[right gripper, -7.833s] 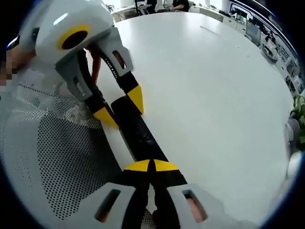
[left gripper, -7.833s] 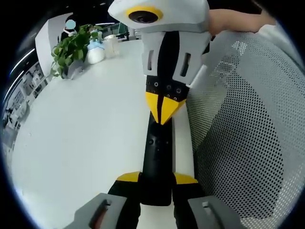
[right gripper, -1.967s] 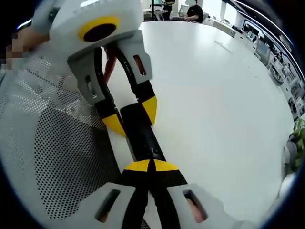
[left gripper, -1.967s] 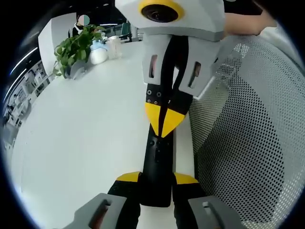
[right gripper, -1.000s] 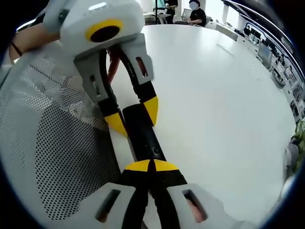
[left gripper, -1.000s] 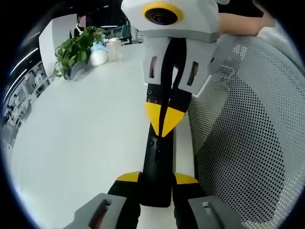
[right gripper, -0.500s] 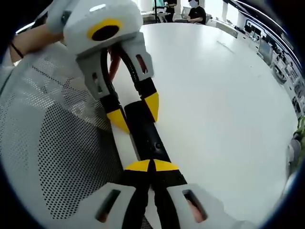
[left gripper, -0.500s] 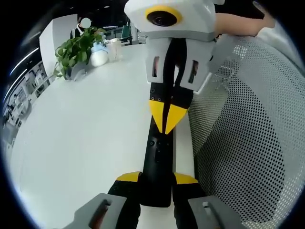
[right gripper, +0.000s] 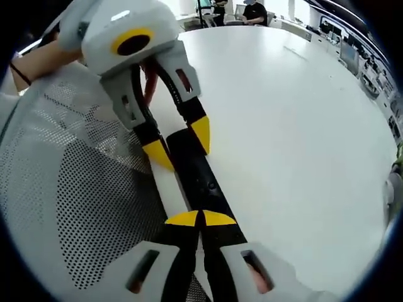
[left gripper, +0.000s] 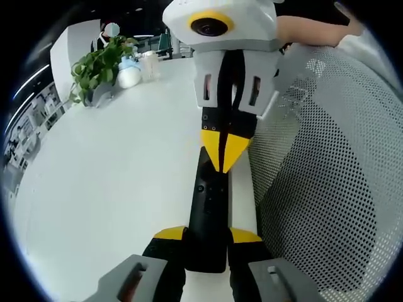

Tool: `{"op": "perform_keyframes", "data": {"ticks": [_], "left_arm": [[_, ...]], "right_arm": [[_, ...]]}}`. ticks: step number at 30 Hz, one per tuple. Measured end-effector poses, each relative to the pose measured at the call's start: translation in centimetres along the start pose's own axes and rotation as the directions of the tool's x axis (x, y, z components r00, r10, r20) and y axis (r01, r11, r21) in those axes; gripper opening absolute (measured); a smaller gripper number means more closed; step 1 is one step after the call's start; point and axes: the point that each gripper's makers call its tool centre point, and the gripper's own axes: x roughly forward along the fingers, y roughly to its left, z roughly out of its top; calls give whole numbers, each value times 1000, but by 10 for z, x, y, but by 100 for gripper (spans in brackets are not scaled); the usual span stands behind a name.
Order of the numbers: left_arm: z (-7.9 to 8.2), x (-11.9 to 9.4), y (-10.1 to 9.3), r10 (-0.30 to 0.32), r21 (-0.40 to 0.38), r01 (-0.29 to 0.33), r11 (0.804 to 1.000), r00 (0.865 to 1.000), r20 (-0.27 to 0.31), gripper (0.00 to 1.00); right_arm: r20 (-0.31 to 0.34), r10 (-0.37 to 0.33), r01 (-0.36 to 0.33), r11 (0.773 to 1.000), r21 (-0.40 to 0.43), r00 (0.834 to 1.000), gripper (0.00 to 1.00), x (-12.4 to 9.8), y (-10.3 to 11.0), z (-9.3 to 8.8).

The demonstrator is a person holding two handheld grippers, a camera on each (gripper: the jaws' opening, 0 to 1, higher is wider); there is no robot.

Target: Press the specified remote control buttons in sequence, fully releasing each button before pressing the next.

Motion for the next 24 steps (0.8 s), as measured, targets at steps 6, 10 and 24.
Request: {"op": "perform_keyframes", "data": {"ticks": [6,10,24], "left_arm": [[0,0,0,0,1,0,1000,1000,-5,25],[0,0,0,1,-3,-1,1000,1000,-7,25],[-1,0,0,30,-26,-30,999,1000,0,25]], "right_arm": [[-12,-4,4,1000,-19,1000,0,1,1,0],[-26,-19,17,998,-53,999,0,2,2,0],[-37,-29,30,1000,2,999,0,3,0,1]]}}
